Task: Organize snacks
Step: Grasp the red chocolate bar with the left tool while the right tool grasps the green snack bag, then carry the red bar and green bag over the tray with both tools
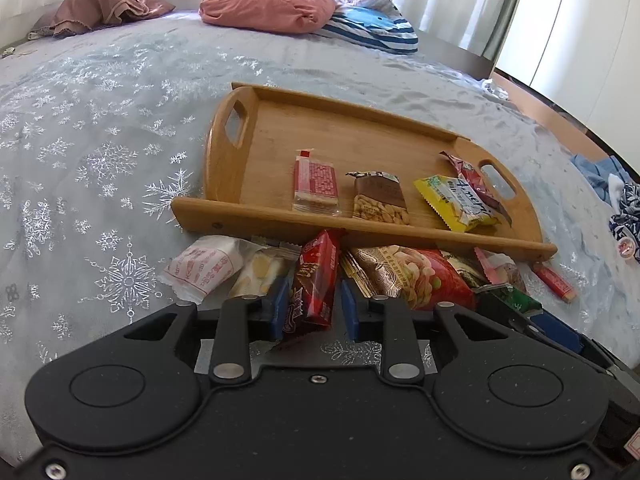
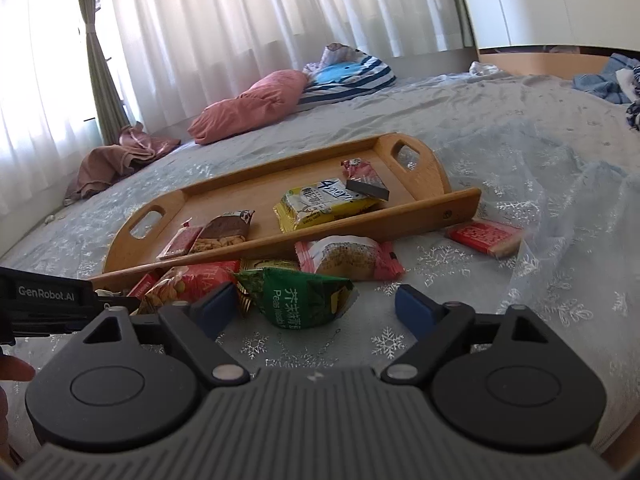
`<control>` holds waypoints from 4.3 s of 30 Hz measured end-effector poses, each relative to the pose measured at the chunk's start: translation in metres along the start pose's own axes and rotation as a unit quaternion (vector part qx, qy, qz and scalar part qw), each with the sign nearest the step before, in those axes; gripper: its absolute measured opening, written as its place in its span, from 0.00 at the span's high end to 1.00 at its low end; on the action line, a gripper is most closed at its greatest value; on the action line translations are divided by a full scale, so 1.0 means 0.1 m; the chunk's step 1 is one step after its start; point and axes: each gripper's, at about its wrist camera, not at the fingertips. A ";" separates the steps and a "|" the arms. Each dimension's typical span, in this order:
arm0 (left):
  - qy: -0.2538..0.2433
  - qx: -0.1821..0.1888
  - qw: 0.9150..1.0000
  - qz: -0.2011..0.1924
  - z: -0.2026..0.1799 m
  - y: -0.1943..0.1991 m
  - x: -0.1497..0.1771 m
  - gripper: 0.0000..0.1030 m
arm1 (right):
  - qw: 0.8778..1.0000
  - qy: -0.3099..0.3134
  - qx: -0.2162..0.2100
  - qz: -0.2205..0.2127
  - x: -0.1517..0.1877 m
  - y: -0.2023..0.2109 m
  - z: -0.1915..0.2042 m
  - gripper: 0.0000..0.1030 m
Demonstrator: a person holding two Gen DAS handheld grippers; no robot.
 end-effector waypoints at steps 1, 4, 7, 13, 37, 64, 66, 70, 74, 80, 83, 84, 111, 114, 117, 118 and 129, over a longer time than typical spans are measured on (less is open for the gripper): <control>0.003 0.002 1.000 0.003 0.01 -0.01 -0.01 0.74 | 1.000 0.001 0.006 0.002 0.00 0.00 0.02 0.14; 0.023 0.012 1.000 0.009 0.05 -0.02 -0.04 0.71 | 1.000 -0.008 0.009 0.003 -0.01 -0.01 0.05 0.18; 0.037 0.020 0.999 0.021 0.10 -0.05 -0.07 0.69 | 1.000 -0.021 0.000 0.003 -0.04 -0.02 0.07 0.19; 0.064 0.053 0.995 0.054 0.17 -0.03 -0.07 0.66 | 1.000 -0.024 0.003 0.008 -0.09 -0.07 0.15 0.26; -0.020 -0.001 1.000 0.015 -0.15 -0.09 0.10 0.70 | 0.998 -0.045 0.034 -0.010 -0.04 0.25 -0.13 0.47; -0.027 0.004 0.998 -0.064 -0.17 0.48 -0.20 0.78 | 0.998 0.009 0.044 -0.038 -0.33 0.36 -0.29 0.51; -0.026 0.002 0.997 -0.068 -0.17 0.45 -0.25 0.78 | 0.998 0.019 0.043 -0.037 -0.39 0.34 -0.31 0.51; -0.021 -0.001 0.997 -0.072 -0.17 0.36 -0.38 0.78 | 0.998 0.049 0.039 -0.017 -0.51 0.20 -0.36 0.51; -0.016 -0.007 0.997 -0.075 -0.16 0.25 -0.52 0.78 | 0.995 0.089 0.053 -0.008 -0.64 0.04 -0.41 0.51; -0.010 -0.020 0.997 -0.078 -0.13 0.03 -0.65 0.78 | 0.991 0.122 0.058 0.018 -0.92 -0.28 -0.58 0.51; -0.009 -0.025 0.997 -0.074 -0.12 -0.09 -0.69 0.78 | 0.990 0.123 0.042 0.052 -1.03 -0.50 -0.64 0.51; -0.012 -0.026 0.997 -0.073 -0.12 -0.13 -0.71 0.78 | 0.989 0.124 0.036 0.065 -1.05 -0.57 -0.65 0.51; -0.004 -0.040 0.998 -0.044 -0.06 -0.55 -0.72 0.78 | 0.960 0.128 -0.019 0.248 -1.43 -1.28 -0.60 0.56; -0.002 -0.041 0.998 -0.043 -0.05 -0.56 -0.72 0.78 | 0.958 0.132 -0.031 0.251 -1.42 -1.24 -0.61 0.57; 0.000 -0.041 0.998 -0.040 -0.04 -0.58 -0.71 0.78 | 0.952 0.138 -0.052 0.269 -1.41 -1.24 -0.60 0.57; 0.001 -0.040 0.998 -0.039 -0.03 -0.58 -0.71 0.78 | 0.949 0.138 -0.060 0.276 -1.40 -1.25 -0.61 0.57; 0.005 -0.039 0.999 -0.033 -0.01 -0.60 -0.68 0.78 | 0.945 0.134 -0.073 0.288 -1.41 -1.42 -0.61 0.57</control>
Point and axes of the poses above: each gripper's, at about its wrist camera, not at the fingertips, and y roughly against the way its jaws point, z to its left, x to its underside, and after that the axes turned 14 degrees about y, right-handed
